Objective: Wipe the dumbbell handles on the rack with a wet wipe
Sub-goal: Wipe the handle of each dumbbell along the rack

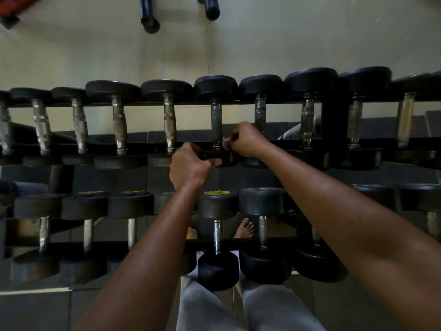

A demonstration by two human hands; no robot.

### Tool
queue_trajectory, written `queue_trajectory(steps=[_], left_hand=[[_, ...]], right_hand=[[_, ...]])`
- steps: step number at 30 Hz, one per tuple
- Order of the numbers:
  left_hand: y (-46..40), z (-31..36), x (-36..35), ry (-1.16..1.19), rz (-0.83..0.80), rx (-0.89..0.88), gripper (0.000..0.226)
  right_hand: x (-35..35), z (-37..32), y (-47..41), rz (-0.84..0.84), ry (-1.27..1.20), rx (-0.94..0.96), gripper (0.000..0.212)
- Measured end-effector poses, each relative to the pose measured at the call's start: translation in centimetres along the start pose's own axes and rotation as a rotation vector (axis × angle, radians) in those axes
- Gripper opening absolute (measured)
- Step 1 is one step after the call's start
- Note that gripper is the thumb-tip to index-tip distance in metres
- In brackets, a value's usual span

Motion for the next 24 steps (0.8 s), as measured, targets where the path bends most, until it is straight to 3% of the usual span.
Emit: queue_trajectory(steps=[6, 14, 19, 22, 24], left_hand=[[-0.2, 0.0, 0.2, -0.013, 0.001, 0.016, 0.066], [-0.4, 0.0, 0.3, -0.001, -0.025, 0.015, 0.068], [-0.8, -0.4, -0.2, 0.023, -0.03, 0.023, 0.068], [-1.1, -0.7, -0.5, 0.036, -0.033, 0.018, 0.069], [-1.1, -0.9, -0.6, 0.039, -0.032, 0.005, 0.069]], right_hand=[[0.9, -2.0, 0.2, 0.155, 0.004, 0.331, 0.018], [0.5, -3.5, -0.1, -0.046, 0.338, 0.491, 0.025], [2.1, -5.3, -1.9, 0.213, 0.501, 0.584, 0.021], [3.8, -6.3, -3.3, 0.429, 0.541, 0.544, 0.029], [4.2, -6.3, -3.6, 0.488, 0.557, 0.542, 0.031]])
Point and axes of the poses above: each hand's wrist, its own y-axis away from the middle knuckle, its own x-axis out of the back of the hand, z = x × y, the point moved 6 cm from there along -y, towards the middle knuckle, and after that the axes turned 15 degrees about x, right-handed, at the moved point
